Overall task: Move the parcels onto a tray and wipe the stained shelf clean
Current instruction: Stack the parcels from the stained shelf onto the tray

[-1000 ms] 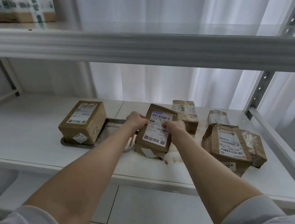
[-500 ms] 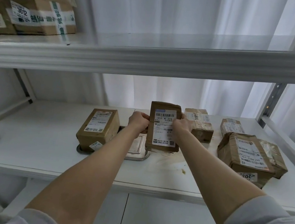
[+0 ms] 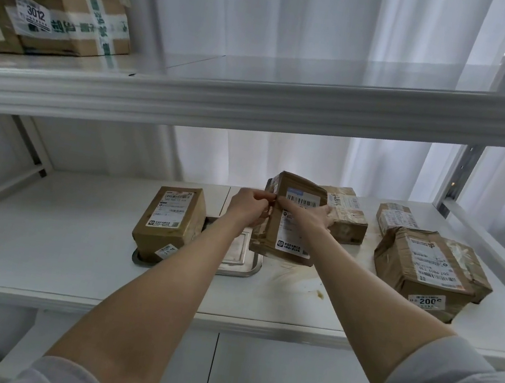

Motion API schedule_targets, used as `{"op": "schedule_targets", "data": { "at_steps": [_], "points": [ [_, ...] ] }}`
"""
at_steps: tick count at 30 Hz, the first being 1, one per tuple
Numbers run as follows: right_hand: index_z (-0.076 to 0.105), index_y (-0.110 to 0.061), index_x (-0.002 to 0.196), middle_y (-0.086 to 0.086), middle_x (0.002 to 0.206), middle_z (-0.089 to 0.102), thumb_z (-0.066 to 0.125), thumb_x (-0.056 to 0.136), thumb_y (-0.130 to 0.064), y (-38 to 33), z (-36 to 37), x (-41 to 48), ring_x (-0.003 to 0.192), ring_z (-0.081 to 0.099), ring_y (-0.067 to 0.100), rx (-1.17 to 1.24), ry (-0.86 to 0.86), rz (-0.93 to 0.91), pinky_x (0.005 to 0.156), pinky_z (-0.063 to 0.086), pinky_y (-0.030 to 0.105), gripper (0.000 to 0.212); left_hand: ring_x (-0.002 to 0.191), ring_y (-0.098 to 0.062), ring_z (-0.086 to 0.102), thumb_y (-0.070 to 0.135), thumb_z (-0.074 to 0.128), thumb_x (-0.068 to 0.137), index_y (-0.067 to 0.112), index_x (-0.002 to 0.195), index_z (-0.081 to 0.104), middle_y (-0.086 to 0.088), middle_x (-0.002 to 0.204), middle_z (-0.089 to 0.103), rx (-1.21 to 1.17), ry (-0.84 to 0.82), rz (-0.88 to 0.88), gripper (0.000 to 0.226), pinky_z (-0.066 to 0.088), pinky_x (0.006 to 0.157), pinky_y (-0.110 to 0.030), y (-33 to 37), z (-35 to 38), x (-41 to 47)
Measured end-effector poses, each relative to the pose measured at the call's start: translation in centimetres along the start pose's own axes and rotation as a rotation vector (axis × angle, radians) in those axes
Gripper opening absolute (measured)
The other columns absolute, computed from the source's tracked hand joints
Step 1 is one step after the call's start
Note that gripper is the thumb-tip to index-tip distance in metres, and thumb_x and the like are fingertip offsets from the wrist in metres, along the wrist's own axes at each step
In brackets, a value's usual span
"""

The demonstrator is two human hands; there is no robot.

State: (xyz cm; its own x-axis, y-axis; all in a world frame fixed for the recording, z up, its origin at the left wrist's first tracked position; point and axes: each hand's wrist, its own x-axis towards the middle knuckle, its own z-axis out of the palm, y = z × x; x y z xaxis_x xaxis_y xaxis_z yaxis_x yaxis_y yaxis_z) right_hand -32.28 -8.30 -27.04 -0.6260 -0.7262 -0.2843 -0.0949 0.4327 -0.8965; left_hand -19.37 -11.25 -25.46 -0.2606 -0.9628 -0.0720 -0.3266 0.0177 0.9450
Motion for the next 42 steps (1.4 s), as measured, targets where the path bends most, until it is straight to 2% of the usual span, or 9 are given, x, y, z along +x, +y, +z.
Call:
{"op": "schedule_targets", "data": {
  "at_steps": [5, 8, 15, 22, 26, 29, 33, 38, 42],
  "points": [
    [-0.012, -0.012, 0.152, 0.012, 0.16, -0.001, 0.079, 0.058, -0.065, -0.1, 0.4, -0.1, 0.147, 0.005, 0.031, -0.017, -0.016, 0.029, 0.116, 0.016, 0.054, 0.141, 0.084, -0.016, 0.062, 0.007, 0.047, 0.083, 0.021, 0.102, 0.074, -0.005, 0.094, 0.071, 0.088, -0.006, 0.081, 0.035, 0.051, 0.075, -0.026, 0.1, -0.4, -0.3],
    [-0.014, -0.015, 0.152, 0.016, 0.158, 0.007, 0.078, 0.055, -0.068, -0.2, 0.7, -0.2, 0.144, 0.016, 0.036, 0.01, -0.028, 0.063, 0.113, 0.02, 0.059, 0.144, 0.093, -0.019, 0.065, 0.009, 0.049, 0.083, 0.022, 0.101, 0.073, -0.007, 0.103, 0.072, 0.096, 0.005, 0.116, 0.033, 0.054, 0.089, -0.033, 0.3, -0.5, -0.5],
    [-0.011, -0.022, 0.153, 0.017, 0.152, 0.019, 0.08, 0.061, -0.058, -0.3, 0.6, -0.9, 0.135, 0.031, 0.039, 0.117, -0.073, 0.115, 0.106, 0.034, 0.056, 0.134, 0.101, -0.019, 0.066, 0.013, 0.054, 0.085, 0.029, 0.1, 0.067, -0.002, 0.109, 0.07, 0.083, -0.028, 0.124, 0.026, 0.053, 0.095, -0.042, 0.6, -0.7, -0.2],
    [-0.004, -0.025, 0.154, 0.018, 0.153, 0.02, 0.08, 0.064, -0.048, -0.4, 0.2, -1.3, 0.136, 0.031, 0.039, 0.192, -0.087, 0.042, 0.107, 0.034, 0.058, 0.125, 0.121, -0.024, 0.054, 0.017, 0.049, 0.095, 0.014, 0.136, 0.046, -0.006, 0.135, 0.054, 0.2, 0.193, 0.098, 0.041, 0.047, 0.102, -0.038, 0.7, -0.5, -0.2],
    [0.01, -0.031, 0.15, 0.016, 0.14, 0.04, 0.078, 0.039, -0.057, -0.4, -0.1, -1.1, 0.12, 0.049, 0.036, 0.278, -0.126, -0.001, 0.1, 0.044, 0.053, 0.133, 0.127, -0.028, 0.049, 0.02, 0.048, 0.096, 0.01, 0.143, 0.037, -0.009, 0.143, 0.046, 0.244, 0.148, -0.029, 0.05, 0.044, 0.105, -0.042, 0.0, -0.9, 0.3],
    [0.017, -0.032, 0.146, 0.013, 0.134, 0.046, 0.075, 0.029, -0.057, 0.3, 0.2, 0.4, 0.113, 0.054, 0.033, 0.31, -0.173, -0.047, 0.095, 0.049, 0.051, 0.133, 0.114, -0.027, 0.058, 0.019, 0.046, 0.095, 0.014, 0.134, 0.052, -0.008, 0.13, 0.06, 0.213, 0.101, -0.034, 0.04, 0.047, 0.101, -0.044, -0.2, -0.9, 0.3],
    [0.018, -0.028, 0.145, 0.01, 0.13, 0.049, 0.079, 0.035, -0.048, 0.4, -0.4, -0.1, 0.111, 0.055, 0.031, 0.289, -0.238, -0.102, 0.095, 0.049, 0.05, 0.128, 0.111, -0.027, 0.06, 0.02, 0.046, 0.094, 0.017, 0.131, 0.055, -0.005, 0.126, 0.062, 0.243, 0.126, -0.028, 0.038, 0.048, 0.1, -0.043, -0.2, -0.7, 0.4],
    [0.012, -0.022, 0.146, -0.001, 0.119, 0.043, 0.077, 0.075, -0.013, 0.8, -1.7, -0.7, 0.112, 0.043, 0.02, 0.239, -0.367, -0.171, 0.093, 0.036, 0.039, 0.097, 0.115, -0.026, 0.059, 0.02, 0.046, 0.096, 0.017, 0.136, 0.05, -0.004, 0.132, 0.059, 0.292, 0.147, -0.019, 0.04, 0.048, 0.1, -0.041, -0.7, -0.6, 0.9],
    [0.005, -0.02, 0.15, -0.007, 0.117, 0.033, 0.077, 0.077, -0.005, 1.4, -2.2, -0.2, 0.119, 0.037, 0.02, 0.23, -0.431, -0.231, 0.095, 0.033, 0.037, 0.103, 0.117, -0.027, 0.057, 0.02, 0.047, 0.096, 0.018, 0.138, 0.048, -0.005, 0.134, 0.056, 0.304, 0.17, -0.015, 0.041, 0.048, 0.101, -0.043, -1.1, -0.6, 1.3]
  ]
}}
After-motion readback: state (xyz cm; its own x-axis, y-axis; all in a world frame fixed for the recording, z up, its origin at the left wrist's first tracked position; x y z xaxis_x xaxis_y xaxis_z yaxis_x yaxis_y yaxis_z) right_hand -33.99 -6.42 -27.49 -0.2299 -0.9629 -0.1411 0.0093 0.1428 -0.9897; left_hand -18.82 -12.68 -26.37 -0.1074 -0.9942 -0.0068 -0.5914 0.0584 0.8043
